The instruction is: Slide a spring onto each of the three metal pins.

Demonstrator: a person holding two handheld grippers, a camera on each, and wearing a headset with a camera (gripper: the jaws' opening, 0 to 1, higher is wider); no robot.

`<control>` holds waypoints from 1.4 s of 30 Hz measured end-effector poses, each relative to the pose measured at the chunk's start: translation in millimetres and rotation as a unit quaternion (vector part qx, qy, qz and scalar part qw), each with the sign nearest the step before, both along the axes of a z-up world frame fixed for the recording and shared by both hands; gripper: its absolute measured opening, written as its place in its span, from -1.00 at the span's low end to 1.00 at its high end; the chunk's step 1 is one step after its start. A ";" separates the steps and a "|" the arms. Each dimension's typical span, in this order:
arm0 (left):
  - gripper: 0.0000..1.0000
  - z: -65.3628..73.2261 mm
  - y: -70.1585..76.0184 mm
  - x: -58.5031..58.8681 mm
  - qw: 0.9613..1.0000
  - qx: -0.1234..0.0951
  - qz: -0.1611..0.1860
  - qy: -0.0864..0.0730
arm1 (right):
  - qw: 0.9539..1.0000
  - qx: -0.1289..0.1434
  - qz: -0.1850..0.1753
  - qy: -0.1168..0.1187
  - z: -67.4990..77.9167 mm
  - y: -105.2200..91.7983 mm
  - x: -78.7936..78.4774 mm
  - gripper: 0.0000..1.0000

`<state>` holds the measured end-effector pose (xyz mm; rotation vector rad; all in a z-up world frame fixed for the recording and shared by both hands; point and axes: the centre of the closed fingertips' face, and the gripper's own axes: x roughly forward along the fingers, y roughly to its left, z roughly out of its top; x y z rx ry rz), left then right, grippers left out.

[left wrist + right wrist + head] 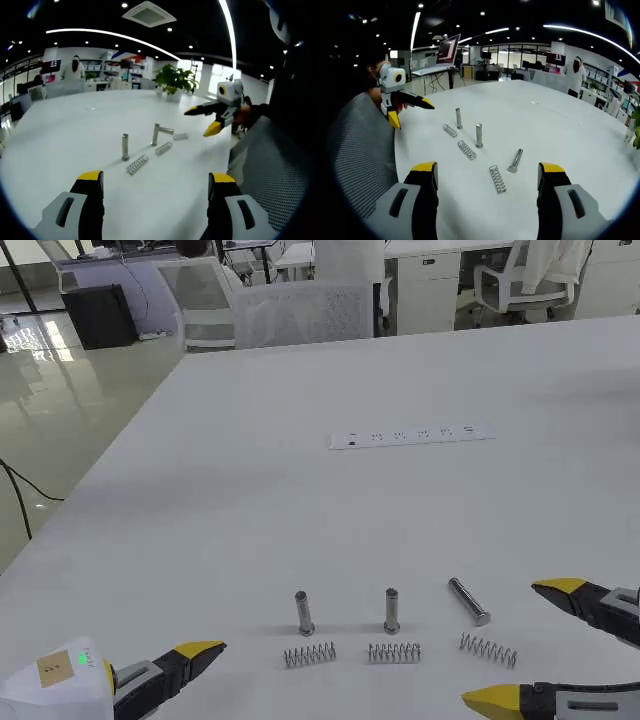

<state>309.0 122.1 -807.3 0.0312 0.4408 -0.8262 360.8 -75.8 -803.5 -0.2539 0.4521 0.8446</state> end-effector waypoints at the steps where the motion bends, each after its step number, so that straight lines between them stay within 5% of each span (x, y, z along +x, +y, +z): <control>1: 0.64 -0.4 0.1 -0.1 1.000 0.001 -0.001 0.000 | 1.000 -0.001 0.001 -0.001 0.2 0.2 0.9 0.57; 42: 0.61 -0.2 -1.0 2.6 1.000 -0.004 -0.002 0.002 | 1.000 -0.020 0.003 0.015 -8.9 -3.6 2.8 0.44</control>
